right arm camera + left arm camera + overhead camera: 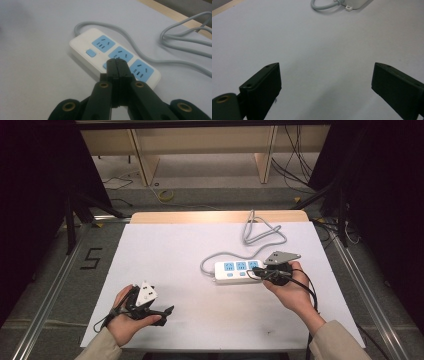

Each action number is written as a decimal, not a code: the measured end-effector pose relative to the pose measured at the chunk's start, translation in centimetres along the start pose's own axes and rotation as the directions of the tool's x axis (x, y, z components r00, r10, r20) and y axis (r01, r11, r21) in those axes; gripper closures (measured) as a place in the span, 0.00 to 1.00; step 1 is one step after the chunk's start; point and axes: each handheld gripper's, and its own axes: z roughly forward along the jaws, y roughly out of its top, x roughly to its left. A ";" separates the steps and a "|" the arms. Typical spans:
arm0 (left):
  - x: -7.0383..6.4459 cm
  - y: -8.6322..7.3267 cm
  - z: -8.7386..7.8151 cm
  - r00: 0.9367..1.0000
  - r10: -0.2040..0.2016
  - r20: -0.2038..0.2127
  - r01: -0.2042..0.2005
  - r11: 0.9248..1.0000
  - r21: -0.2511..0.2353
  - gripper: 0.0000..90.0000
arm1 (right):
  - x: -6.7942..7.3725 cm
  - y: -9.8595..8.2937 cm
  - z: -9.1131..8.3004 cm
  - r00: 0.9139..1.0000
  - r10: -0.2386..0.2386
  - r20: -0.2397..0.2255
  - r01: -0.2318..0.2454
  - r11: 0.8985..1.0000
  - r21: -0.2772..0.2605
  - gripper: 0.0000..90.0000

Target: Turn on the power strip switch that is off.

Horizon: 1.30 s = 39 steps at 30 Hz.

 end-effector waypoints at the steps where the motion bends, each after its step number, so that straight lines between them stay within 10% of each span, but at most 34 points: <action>1: 0.0 0.0 0.0 1.000 -0.004 -0.001 0.004 1.000 -0.004 0.09 | 0.0 0.0 0.0 1.000 0.000 -0.001 0.000 1.000 0.001 1.00; 39: 0.0 0.0 0.0 1.000 -0.003 -0.001 0.003 1.000 -0.004 0.10 | 0.2 1.3 1.8 1.000 -0.006 -0.014 0.006 0.998 0.056 1.00</action>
